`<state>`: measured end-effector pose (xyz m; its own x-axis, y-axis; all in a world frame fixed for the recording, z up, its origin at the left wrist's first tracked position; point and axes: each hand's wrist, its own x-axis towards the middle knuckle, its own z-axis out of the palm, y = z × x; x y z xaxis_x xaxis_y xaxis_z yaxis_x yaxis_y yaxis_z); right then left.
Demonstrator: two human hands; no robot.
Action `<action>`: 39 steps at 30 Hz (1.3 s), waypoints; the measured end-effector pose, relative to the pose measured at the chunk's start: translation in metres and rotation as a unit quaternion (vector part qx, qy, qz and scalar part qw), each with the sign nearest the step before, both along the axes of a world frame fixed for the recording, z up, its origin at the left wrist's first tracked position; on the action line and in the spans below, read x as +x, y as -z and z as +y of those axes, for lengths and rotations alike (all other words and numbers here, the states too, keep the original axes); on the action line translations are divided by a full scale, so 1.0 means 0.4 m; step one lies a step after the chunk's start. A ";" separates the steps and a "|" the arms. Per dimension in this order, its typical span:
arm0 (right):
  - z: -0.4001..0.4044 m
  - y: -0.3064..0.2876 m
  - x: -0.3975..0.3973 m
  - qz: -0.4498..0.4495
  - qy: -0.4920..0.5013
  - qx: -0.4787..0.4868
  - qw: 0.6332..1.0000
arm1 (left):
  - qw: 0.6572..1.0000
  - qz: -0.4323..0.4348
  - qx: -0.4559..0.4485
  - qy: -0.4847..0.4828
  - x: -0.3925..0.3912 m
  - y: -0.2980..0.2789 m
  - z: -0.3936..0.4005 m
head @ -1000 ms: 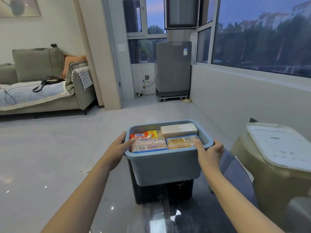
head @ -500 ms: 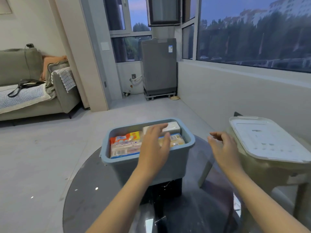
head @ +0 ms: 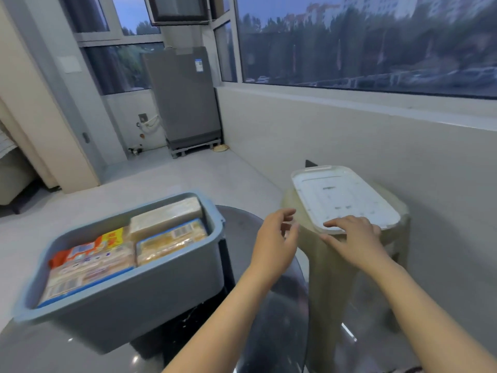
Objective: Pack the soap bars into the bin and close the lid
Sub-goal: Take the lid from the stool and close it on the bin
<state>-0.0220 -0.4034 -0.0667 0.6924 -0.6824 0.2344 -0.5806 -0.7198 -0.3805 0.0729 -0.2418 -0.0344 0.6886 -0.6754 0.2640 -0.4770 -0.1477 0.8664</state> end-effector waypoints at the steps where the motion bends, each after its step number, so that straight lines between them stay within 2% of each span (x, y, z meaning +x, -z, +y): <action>1: -0.012 0.006 -0.003 0.003 0.002 -0.001 1.000 | 1.000 0.014 0.006 0.000 -0.002 0.013 -0.012; 10: -0.010 -0.011 0.010 -0.097 -0.016 -0.028 0.995 | 0.995 0.093 0.000 -0.020 -0.008 0.053 -0.041; 16: 0.074 -0.097 0.004 -0.268 -0.038 -0.029 0.962 | 0.992 0.116 -0.039 -0.009 0.000 0.002 -0.020; 19: 0.137 -0.149 -0.009 -0.357 -0.035 -0.009 0.933 | 0.989 0.131 -0.062 0.022 0.003 -0.033 -0.002; 23: 0.212 -0.198 -0.031 -0.433 -0.037 0.003 0.901 | 0.987 0.121 -0.096 0.036 0.010 -0.091 0.024; 28: 0.274 -0.266 -0.039 -0.519 -0.056 0.120 0.844 | 0.982 0.089 -0.166 0.036 0.023 -0.173 0.074; 33: 0.326 -0.324 -0.019 -0.588 -0.093 0.212 0.775 | 0.980 0.016 -0.193 0.036 0.050 -0.257 0.124; 36: 0.348 -0.352 0.000 -0.625 -0.115 0.277 0.721 | 0.981 -0.039 -0.188 0.030 0.056 -0.313 0.167; 39: 0.369 -0.378 0.018 -0.638 -0.140 0.347 0.673 | 0.976 -0.117 -0.182 -0.025 0.067 -0.356 0.233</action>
<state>-0.0148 -0.2559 0.0843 0.3543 -0.8185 0.4522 0.6595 -0.1242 -0.7414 0.0999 -0.1488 0.1081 0.6101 -0.4751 0.6340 -0.6685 0.1207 0.7338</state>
